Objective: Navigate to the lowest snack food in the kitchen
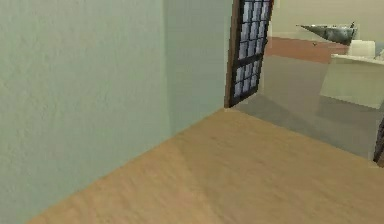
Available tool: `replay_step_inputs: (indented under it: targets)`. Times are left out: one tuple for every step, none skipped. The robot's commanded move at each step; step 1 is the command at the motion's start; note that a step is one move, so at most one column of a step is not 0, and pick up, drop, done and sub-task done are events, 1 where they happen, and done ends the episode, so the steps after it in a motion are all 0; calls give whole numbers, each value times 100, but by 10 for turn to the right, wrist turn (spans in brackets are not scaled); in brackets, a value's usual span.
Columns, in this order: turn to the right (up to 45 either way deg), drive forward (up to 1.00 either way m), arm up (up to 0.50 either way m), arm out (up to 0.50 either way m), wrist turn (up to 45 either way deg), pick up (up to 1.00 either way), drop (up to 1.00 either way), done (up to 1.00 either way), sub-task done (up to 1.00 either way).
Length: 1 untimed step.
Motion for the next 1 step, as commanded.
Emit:
replay_step_inputs:
  targets:
    - [240, 0, 0, 0, 0, 0, 0, 0, 0]
